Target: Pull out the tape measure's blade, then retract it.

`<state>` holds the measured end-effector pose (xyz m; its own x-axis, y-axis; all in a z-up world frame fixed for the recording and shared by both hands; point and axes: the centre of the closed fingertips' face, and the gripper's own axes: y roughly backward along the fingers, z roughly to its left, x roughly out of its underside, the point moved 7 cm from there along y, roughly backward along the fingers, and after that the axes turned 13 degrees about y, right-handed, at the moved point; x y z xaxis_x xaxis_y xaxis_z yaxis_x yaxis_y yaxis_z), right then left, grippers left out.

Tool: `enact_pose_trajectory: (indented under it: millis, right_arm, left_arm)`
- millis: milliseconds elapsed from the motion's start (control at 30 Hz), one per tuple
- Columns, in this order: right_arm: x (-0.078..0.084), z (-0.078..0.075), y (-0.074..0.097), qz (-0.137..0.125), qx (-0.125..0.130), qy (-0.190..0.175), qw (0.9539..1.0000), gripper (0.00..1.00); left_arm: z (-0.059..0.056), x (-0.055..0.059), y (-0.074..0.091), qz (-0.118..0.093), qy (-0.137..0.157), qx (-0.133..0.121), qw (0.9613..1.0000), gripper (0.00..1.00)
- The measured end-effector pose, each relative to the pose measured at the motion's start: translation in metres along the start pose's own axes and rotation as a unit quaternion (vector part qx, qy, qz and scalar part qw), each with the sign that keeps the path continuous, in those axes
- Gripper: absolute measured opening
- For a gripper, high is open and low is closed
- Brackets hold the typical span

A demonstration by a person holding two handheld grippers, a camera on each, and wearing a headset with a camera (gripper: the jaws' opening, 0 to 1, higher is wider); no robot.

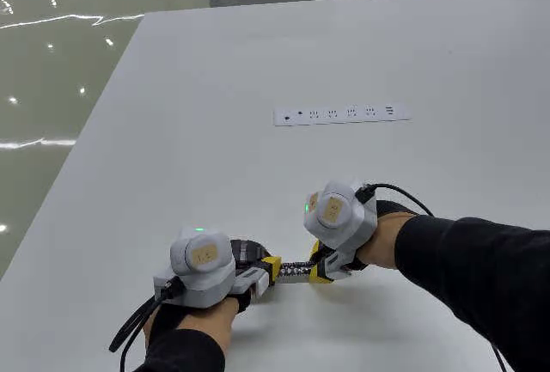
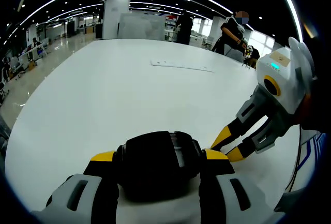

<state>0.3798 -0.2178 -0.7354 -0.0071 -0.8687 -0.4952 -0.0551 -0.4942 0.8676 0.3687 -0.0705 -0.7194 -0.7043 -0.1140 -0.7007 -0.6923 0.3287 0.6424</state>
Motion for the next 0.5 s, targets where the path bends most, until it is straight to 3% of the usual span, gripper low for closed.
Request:
enact_pose_trajectory:
  millis: [500]
  right_arm:
    - [-0.0059,-0.0004,-0.0032,-0.009,0.001,-0.003,0.9999,0.08]
  left_arm:
    - [0.0010,0.0000,-0.0002,0.002,0.004,0.004,1.0000,0.57]
